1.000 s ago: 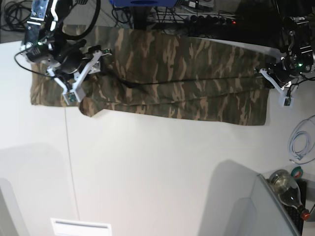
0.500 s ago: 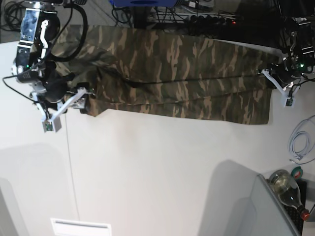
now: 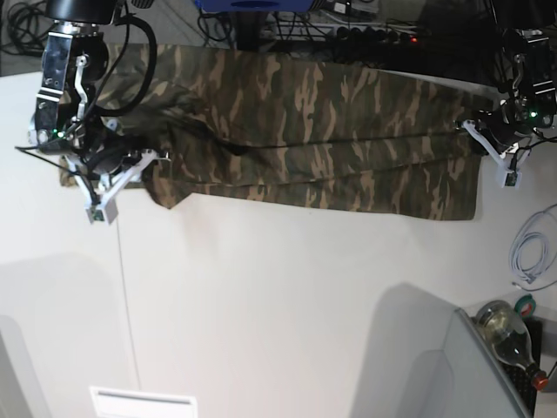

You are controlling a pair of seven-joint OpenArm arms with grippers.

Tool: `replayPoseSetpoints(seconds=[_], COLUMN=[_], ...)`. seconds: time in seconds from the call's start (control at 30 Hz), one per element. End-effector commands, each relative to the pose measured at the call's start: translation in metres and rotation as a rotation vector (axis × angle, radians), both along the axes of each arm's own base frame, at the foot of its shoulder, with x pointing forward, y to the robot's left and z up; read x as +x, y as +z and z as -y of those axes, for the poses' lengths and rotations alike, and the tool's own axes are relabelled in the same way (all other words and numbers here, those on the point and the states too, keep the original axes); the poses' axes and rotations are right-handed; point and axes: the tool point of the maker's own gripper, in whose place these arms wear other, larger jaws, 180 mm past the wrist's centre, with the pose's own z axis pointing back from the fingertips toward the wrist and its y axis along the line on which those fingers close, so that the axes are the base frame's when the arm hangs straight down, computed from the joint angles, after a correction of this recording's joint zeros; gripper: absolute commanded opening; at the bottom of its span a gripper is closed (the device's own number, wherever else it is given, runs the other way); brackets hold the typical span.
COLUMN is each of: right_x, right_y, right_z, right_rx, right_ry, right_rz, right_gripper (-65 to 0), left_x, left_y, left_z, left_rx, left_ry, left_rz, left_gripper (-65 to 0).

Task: Layout the t-shirt on the table in an organized manner, then fold the t-shirt properly
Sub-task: 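Drag the grasped shirt end with the right gripper to straighten the fold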

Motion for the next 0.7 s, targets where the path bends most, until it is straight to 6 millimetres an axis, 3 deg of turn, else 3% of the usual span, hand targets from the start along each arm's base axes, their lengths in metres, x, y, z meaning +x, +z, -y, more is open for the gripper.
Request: replayPoseSetpoints(seconds=[0.0,0.07,0.27,0.4,0.5,0.67], right_x=[0.006,0.000,-0.029,-0.063,-0.088,-0.108], right_y=[0.007,0.012,0.039,0.035,0.028,0.024], right_z=[0.001,0.002,0.000,-0.008,-0.025,-0.049], right_rx=[0.003,-0.007,-0.038,-0.028,-0.002,0.038], right_ry=[-0.005,-0.002,0.015,0.017,0.052,0.105], right_rz=[0.029,0.036,0.090,0.042,-0.005,-0.037], right_gripper=[-59.6,-63.3,-63.0,-62.9,-62.7,-62.7], left_x=[0.009,0.009,0.008,0.009,0.012,0.013], left_y=[0.012,0.012,0.012,0.012,0.014,0.015], left_z=[-0.009,-0.009,-0.009,-0.009,-0.009,-0.010], left_rx=[0.024,0.024,0.024,0.024,0.024,0.027], left_ry=[-0.007,-0.007,-0.007,-0.007,-0.007,-0.008], left_rz=[0.036,0.036,0.035,0.036,0.043,0.045], left_gripper=[-65.0,-65.0,-65.0,-65.0,-65.0,-65.0])
